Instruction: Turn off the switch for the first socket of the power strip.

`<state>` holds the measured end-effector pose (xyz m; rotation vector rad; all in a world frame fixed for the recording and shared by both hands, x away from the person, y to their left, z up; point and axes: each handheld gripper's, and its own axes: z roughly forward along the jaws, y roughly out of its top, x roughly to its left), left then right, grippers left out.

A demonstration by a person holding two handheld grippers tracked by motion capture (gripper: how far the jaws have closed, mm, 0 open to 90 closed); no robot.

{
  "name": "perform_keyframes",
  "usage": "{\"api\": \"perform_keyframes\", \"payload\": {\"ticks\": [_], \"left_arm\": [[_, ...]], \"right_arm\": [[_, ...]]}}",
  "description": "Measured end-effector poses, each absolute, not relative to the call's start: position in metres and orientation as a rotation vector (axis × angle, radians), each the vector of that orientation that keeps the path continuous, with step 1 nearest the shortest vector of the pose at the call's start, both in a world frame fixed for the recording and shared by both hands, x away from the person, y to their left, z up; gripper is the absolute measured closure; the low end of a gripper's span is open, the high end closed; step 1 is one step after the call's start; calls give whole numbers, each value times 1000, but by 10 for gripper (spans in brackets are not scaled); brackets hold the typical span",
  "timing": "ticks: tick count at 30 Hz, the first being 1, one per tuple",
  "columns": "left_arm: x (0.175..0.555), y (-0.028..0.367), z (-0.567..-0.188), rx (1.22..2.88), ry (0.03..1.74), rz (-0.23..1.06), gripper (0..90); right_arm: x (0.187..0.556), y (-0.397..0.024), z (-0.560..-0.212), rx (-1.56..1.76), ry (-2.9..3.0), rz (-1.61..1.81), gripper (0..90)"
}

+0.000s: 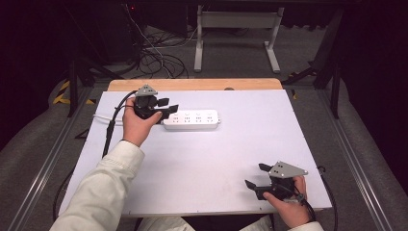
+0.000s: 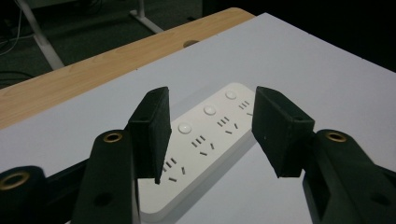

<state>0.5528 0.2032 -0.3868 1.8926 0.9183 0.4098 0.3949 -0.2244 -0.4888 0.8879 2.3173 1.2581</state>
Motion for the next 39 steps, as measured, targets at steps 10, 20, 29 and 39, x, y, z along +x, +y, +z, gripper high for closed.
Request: {"api": "perform_keyframes", "payload": {"ticks": [10,20,29,39], "left_arm": [[562,203,-400,1912,882,478,620],[569,196,-411,1938,898,533,900],[584,185,-431,1920,935,498,900],[598,186,-452,1960,1004,529,900]], "right_arm": [[394,-224,-489,878,2324,1260,217],[393,-223,-489,879,2329,1262,221],[392,-224,-488,879,2327,1271,221],[391,-225,-488,877,2327,1281,221]]}}
